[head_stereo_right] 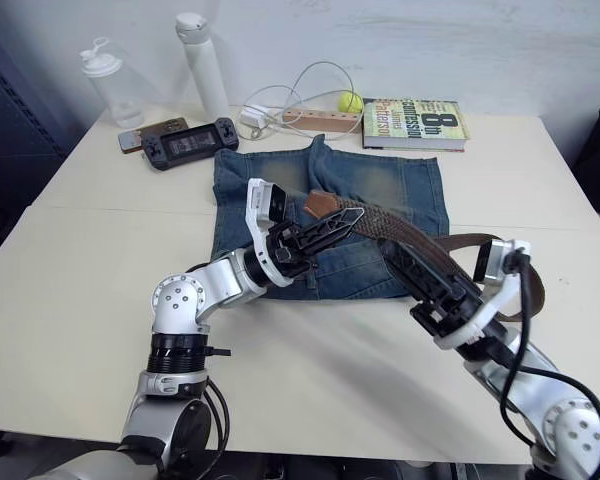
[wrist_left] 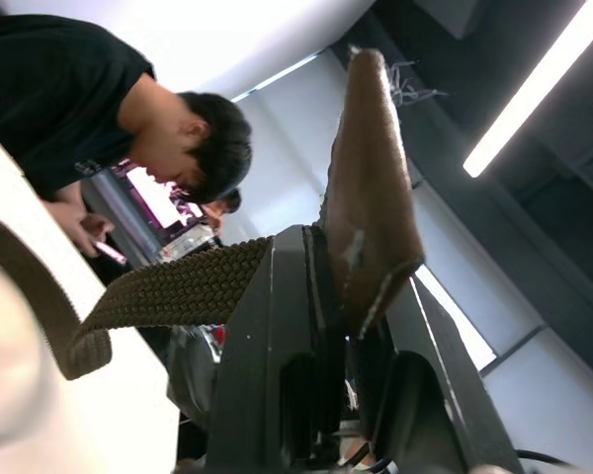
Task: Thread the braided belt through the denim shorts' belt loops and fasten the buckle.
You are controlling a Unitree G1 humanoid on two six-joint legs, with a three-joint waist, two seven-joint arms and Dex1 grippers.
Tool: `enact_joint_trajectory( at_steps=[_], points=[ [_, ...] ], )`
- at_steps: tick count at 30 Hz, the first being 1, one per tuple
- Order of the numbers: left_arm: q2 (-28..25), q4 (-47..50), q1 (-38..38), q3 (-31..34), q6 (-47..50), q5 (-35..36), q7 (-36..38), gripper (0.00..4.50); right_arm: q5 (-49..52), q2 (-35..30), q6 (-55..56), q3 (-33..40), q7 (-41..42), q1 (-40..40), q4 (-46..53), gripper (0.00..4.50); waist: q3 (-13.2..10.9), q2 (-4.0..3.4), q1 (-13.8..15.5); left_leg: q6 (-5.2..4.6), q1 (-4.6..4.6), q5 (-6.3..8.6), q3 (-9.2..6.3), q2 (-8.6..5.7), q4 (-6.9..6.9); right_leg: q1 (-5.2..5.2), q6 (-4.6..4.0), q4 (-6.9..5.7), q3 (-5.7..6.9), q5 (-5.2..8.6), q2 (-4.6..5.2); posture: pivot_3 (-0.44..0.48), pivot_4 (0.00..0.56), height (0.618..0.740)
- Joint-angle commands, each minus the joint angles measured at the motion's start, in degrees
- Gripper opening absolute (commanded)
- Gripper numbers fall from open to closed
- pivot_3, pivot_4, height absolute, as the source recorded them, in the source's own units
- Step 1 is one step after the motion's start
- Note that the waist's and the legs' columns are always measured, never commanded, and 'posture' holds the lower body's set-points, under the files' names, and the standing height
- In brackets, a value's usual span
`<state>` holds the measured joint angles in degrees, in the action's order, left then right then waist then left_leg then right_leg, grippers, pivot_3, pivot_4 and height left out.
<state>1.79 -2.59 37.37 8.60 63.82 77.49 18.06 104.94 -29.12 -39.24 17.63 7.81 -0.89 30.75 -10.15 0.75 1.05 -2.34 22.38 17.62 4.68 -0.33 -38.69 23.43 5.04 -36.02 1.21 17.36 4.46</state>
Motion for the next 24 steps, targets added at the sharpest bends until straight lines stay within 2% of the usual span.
enact_joint_trajectory(
  at_steps=[1,11,17,24],
  points=[
    [0.1,2.3,0.3,0.6,-0.6,1.4,-1.0,0.0,-2.1,2.1,2.4,-0.5,1.1,1.8,-0.7,4.42,0.0,0.0,0.0,0.0,0.0,0.0,-0.01,0.0,0.02,0.0,0.0,0.02,0.0,0.0,0.0,0.0,0.15,0.708],
    [-0.5,0.0,0.0,0.5,-2.3,-2.1,-2.3,0.0,-4.2,7.7,3.9,-3.2,2.2,5.1,-1.6,4.42,0.0,0.0,0.1,-0.03,0.04,0.02,-0.01,0.0,0.04,0.05,-0.01,0.03,0.01,0.0,0.01,0.0,0.15,0.708],
    [0.4,0.0,1.2,1.2,-3.0,-1.7,-3.2,0.0,-9.0,10.7,3.8,-8.1,2.4,6.2,-2.7,4.42,0.0,-0.01,-0.1,-0.03,0.05,0.02,-0.01,0.0,0.08,0.08,-0.02,0.03,0.01,0.01,0.02,0.0,0.15,0.708],
    [0.4,0.9,0.1,0.6,-2.6,-2.4,-3.1,0.0,-11.2,12.5,5.6,-6.4,4.0,8.4,-4.8,4.42,0.0,0.0,-0.3,-0.04,0.05,0.03,-0.01,0.0,0.11,0.09,-0.02,0.04,0.03,0.01,0.04,0.0,0.15,0.708]
  ],
)
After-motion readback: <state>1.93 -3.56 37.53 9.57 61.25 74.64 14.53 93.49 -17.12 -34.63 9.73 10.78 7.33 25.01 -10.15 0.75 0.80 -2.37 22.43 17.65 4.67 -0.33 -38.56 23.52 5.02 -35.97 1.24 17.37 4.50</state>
